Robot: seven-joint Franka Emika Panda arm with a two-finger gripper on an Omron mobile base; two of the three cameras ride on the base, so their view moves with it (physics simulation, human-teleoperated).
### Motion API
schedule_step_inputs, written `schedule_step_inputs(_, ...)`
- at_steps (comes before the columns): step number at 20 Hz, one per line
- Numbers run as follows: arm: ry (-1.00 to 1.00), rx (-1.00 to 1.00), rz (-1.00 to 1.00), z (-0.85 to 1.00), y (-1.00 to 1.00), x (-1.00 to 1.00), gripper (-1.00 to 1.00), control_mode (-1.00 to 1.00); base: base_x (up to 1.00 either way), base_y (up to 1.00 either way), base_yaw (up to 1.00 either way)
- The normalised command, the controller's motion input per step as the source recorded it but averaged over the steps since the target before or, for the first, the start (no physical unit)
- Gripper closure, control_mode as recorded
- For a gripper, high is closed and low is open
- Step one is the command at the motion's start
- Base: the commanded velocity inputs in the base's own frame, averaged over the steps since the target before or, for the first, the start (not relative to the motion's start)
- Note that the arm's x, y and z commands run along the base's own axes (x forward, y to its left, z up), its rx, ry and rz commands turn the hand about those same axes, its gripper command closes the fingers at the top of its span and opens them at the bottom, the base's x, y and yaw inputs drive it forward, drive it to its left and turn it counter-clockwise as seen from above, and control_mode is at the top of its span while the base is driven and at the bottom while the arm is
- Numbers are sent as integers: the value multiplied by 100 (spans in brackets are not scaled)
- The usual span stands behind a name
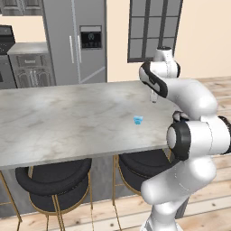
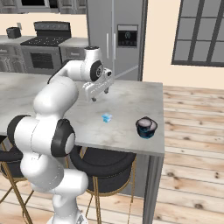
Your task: Stack the yogurt containers by placing the smaller containers on top of the larger containers.
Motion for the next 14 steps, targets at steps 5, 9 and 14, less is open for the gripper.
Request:
schedule_step_inputs(5,9,13,-6,-72,9,0,-100,-100,0,0,0)
schedule_step_inputs(9,2,8,5,-68,19,0,-100,-100,0,0,0)
schedule_step_inputs(14,-1,-9,0,-20,27,7,-100,-100,0,0,0)
